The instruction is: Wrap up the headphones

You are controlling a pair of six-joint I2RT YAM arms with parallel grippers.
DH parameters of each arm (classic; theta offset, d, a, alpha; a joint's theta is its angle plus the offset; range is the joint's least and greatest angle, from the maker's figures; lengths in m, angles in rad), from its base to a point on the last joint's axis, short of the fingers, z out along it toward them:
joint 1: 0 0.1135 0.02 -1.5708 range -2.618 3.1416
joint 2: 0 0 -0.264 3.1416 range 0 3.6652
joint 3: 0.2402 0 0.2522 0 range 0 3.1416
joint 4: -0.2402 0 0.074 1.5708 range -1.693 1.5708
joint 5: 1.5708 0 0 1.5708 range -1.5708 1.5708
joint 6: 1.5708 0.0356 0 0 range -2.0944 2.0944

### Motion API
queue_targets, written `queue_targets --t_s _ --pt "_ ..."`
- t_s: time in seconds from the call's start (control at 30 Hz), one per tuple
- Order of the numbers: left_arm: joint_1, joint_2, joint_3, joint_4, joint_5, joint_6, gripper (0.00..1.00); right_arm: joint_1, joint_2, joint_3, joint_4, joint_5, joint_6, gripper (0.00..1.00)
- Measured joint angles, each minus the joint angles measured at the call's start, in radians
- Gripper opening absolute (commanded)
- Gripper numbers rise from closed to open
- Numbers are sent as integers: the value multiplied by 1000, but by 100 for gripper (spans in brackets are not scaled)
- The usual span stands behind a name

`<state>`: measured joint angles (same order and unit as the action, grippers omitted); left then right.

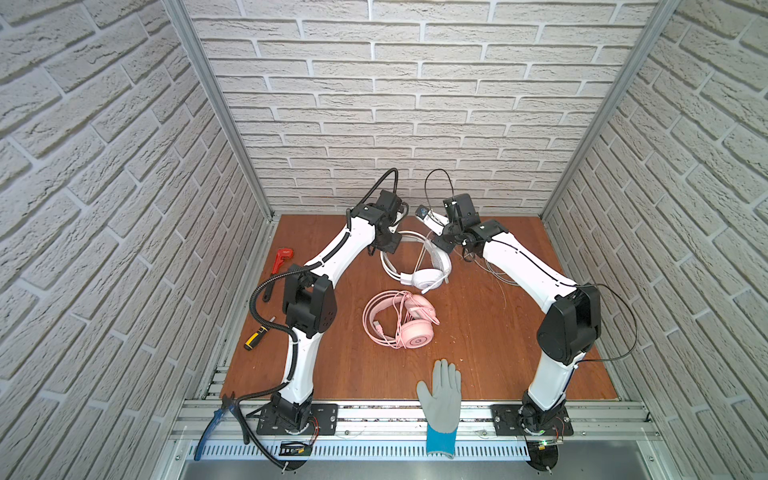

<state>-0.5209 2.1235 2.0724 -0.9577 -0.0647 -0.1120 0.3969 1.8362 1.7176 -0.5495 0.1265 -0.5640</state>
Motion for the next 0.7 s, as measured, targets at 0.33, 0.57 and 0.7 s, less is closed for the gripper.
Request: queue_targets --t_s 0.33,0.57,0.7 --pt "-8 -27 -22 -3 8 19 0 -27 11 10 17 -12 64 14" --pt "-9 -84 -51 2 40 30 0 -80 39 10 26 -61 142 16" --pt "-9 -114 -65 11 65 40 0 -112 48 5 45 -99 193 19"
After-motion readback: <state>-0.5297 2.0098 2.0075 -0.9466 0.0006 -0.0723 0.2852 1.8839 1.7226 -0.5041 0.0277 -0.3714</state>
